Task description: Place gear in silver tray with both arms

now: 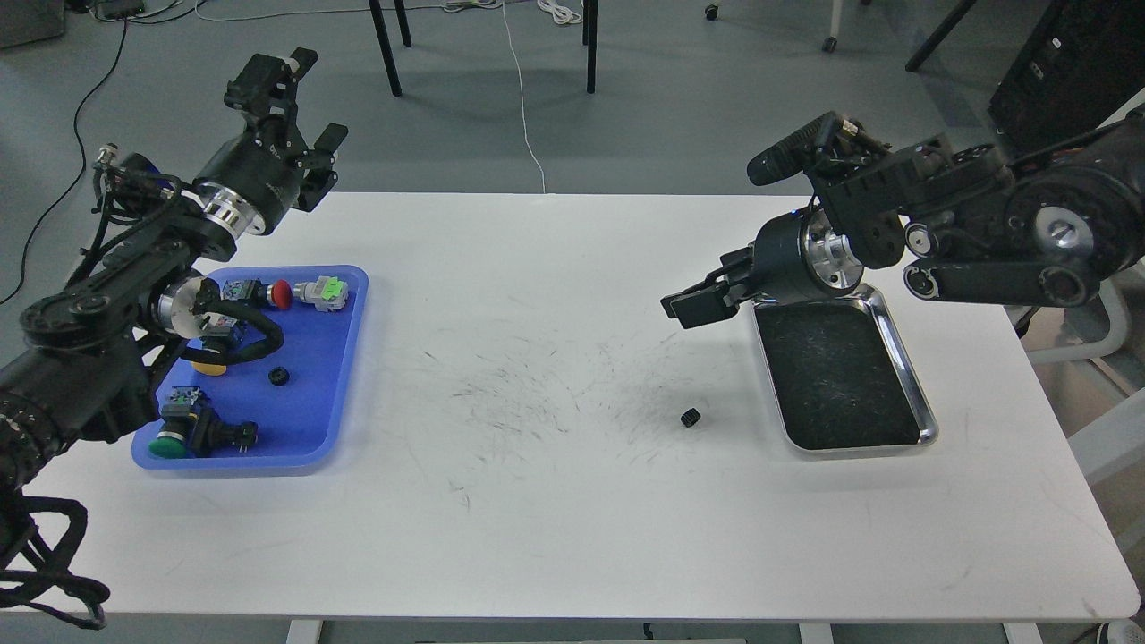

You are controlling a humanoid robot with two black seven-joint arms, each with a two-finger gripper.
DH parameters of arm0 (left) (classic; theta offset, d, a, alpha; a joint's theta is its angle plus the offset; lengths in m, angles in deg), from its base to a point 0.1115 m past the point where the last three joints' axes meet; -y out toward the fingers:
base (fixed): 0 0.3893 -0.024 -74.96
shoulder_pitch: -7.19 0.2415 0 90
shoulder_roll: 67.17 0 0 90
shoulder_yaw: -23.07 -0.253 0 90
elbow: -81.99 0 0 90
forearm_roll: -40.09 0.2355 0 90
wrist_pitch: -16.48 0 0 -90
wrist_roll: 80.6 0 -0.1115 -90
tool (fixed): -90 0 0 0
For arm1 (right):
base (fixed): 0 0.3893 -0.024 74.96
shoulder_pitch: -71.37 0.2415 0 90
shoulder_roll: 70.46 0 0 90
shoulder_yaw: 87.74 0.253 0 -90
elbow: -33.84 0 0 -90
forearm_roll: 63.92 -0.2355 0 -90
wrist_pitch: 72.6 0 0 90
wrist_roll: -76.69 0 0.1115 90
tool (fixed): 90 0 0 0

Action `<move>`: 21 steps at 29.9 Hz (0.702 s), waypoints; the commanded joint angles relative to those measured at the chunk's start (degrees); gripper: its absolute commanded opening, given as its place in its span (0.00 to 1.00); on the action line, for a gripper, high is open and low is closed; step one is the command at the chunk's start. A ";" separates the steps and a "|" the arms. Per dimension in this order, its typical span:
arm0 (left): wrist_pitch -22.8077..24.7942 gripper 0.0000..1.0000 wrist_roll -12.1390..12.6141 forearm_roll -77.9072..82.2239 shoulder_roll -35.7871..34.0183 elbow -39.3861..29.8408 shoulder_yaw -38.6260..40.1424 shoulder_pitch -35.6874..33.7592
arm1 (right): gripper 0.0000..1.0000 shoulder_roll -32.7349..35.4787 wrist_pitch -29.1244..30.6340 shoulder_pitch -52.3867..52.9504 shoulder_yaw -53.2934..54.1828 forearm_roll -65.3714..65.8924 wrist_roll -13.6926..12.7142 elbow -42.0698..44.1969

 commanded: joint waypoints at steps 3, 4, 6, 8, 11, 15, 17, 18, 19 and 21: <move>4.36 0.98 0.00 -8.85 -0.41 0.34 -0.05 -0.07 | 0.98 -2.47 -0.08 1.38 -2.75 7.32 4.53 0.13; 5.07 0.99 0.00 -9.65 -0.24 0.69 -0.05 -0.07 | 0.98 -2.91 -0.08 1.38 -2.84 7.50 5.06 0.48; 6.48 0.99 0.22 -10.36 -0.41 0.69 -0.14 0.11 | 0.98 -4.14 -0.26 1.29 -3.02 8.11 5.68 0.66; 7.35 0.99 1.63 -10.88 -0.32 1.22 0.64 0.28 | 0.98 -5.99 -0.61 0.68 -3.72 8.12 5.77 0.75; 7.50 0.99 2.33 -13.78 -0.23 1.75 0.04 0.72 | 0.97 -6.70 -0.88 0.24 -4.87 8.21 6.03 1.19; 7.50 0.99 3.04 -14.23 -0.32 1.66 -0.23 0.46 | 0.97 -8.01 -0.88 -0.46 -5.48 8.38 7.44 1.89; 7.50 0.99 2.95 -14.23 0.38 1.66 -0.23 0.72 | 0.96 -9.07 -0.88 -0.99 -6.09 8.30 7.61 2.50; 7.50 0.99 2.95 -14.23 0.56 1.75 -0.23 0.81 | 0.95 -9.24 -0.88 -1.08 -6.44 8.29 7.79 2.68; 7.50 0.99 2.95 -14.31 0.64 2.09 -0.14 0.90 | 0.94 -9.77 -0.88 -1.17 -6.88 8.38 8.22 2.68; 7.50 0.99 2.95 -14.31 1.43 3.06 -0.14 0.90 | 0.93 -10.65 -0.88 -1.43 -8.03 8.47 9.89 2.77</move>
